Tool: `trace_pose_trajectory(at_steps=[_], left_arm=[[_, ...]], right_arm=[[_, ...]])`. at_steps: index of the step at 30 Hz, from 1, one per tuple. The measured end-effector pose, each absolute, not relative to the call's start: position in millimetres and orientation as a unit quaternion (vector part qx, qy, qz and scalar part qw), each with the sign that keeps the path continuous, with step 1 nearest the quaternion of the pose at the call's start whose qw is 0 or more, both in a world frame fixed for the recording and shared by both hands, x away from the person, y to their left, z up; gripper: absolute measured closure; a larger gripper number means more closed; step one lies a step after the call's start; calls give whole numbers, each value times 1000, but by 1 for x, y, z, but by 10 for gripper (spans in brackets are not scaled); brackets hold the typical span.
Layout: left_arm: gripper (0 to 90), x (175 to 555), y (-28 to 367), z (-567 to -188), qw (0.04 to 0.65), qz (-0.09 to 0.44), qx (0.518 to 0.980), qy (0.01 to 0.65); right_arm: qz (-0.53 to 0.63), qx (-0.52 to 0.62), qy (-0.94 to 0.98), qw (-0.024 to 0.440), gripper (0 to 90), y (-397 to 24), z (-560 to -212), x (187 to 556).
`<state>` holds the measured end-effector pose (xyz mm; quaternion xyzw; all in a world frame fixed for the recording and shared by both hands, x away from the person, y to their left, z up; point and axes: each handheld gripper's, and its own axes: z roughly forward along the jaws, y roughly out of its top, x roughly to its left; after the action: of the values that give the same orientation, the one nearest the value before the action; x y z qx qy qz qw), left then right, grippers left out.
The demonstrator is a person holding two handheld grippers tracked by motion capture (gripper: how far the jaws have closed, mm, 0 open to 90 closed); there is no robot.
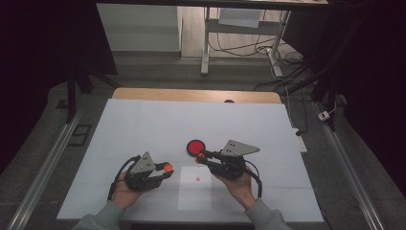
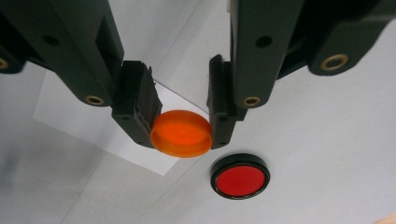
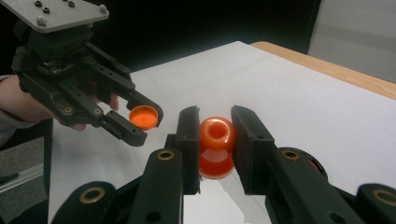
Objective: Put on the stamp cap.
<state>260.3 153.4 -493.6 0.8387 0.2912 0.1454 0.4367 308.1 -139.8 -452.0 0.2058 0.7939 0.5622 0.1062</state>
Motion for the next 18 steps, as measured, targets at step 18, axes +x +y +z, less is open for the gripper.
trace_pose_trajectory(at_steps=[18], left_arm=[[648, 262, 143, -496, 431, 141, 846, 281]], right_arm=[[567, 194, 795, 95, 724, -124, -451, 306]])
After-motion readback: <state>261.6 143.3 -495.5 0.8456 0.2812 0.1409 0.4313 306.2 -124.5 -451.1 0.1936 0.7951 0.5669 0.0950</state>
